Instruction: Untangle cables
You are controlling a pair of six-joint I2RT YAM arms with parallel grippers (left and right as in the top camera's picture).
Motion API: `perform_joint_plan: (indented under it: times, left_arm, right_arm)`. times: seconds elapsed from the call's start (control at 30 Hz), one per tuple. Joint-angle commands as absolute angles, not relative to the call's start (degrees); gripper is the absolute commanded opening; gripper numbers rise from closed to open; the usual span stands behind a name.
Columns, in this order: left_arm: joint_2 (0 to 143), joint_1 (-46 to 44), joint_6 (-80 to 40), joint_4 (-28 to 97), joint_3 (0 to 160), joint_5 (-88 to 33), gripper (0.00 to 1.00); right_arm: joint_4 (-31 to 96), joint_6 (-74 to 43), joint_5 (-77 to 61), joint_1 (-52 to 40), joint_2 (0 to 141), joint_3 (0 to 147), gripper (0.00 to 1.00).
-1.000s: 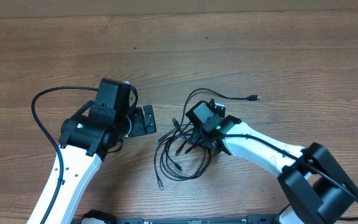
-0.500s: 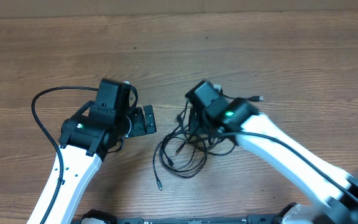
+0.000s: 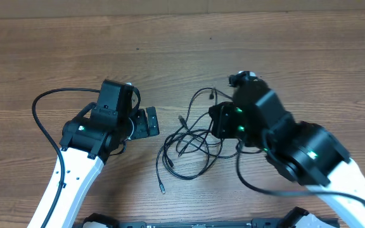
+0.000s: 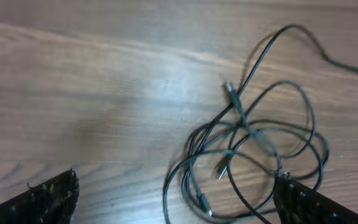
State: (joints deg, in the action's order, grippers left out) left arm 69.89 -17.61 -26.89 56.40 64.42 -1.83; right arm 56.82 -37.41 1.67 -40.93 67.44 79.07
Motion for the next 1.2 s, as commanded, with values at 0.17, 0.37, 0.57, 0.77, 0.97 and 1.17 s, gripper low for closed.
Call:
perform_joint_plan:
  times: [0.17,0.37,0.57,0.77,0.97,1.17]
  left_arm:
    - [70.1,-17.6,-27.5,51.0,65.0,-1.8,1.00]
    - [70.1,-17.6,-27.5,49.3,65.0,-9.3,0.71]
    - [70.1,-18.7,-23.9,51.1,65.0,-31.0,0.60]
    - [70.1,-29.4,-7.9,55.8,65.0,-24.1,0.84]
    - [70.1,-41.4,-10.5,55.1,64.9,-8.4,0.82]
    - [70.6,-49.8,-16.1,52.9,63.5,6.9,1.00]
  right_arm:
    - [55.9,-35.7,1.6,-41.1,54.9,79.6,0.04]
    - [56.2,-35.7,1.8,-41.1,50.0,79.6,0.04]
    - [57.9,-35.7,1.8,-41.1,49.3,79.6,0.04]
    - [57.9,-35.7,1.8,-41.1,49.3,79.6,0.04]
    - [57.9,-35.7,1.8,-41.1,49.3,79.6,0.04]
    - [57.9,-35.7,1.8,-41.1,49.3,79.6,0.04]
